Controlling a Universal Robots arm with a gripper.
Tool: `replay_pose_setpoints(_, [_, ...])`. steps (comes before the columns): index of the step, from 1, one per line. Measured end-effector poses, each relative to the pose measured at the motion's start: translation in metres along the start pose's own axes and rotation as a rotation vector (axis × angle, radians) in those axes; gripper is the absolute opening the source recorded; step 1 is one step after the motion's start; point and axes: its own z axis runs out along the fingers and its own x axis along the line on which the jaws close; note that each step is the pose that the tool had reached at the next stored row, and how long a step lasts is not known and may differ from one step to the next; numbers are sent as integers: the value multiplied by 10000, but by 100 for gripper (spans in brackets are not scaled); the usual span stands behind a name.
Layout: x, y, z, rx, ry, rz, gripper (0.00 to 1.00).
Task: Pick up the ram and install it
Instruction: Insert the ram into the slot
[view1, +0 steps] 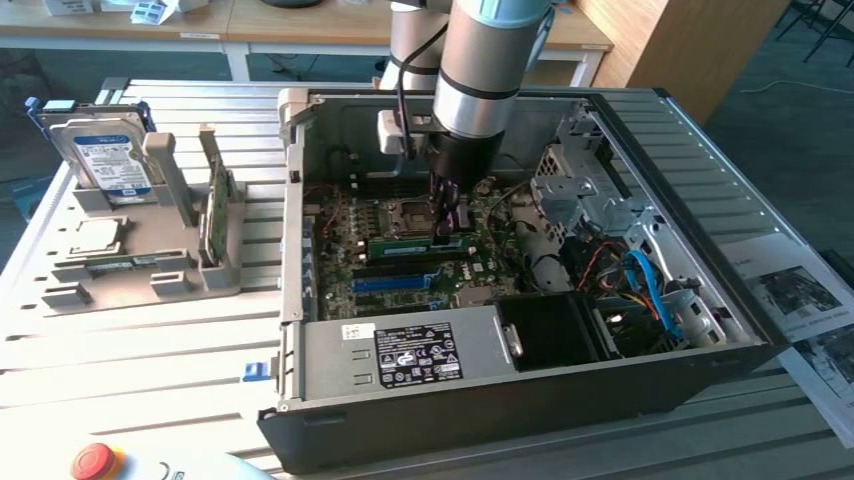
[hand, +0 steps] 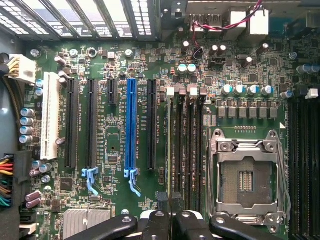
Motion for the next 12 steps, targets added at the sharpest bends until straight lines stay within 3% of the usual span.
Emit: replay_pose_setpoints(12, [-20,0,-1,0,0,13,12])
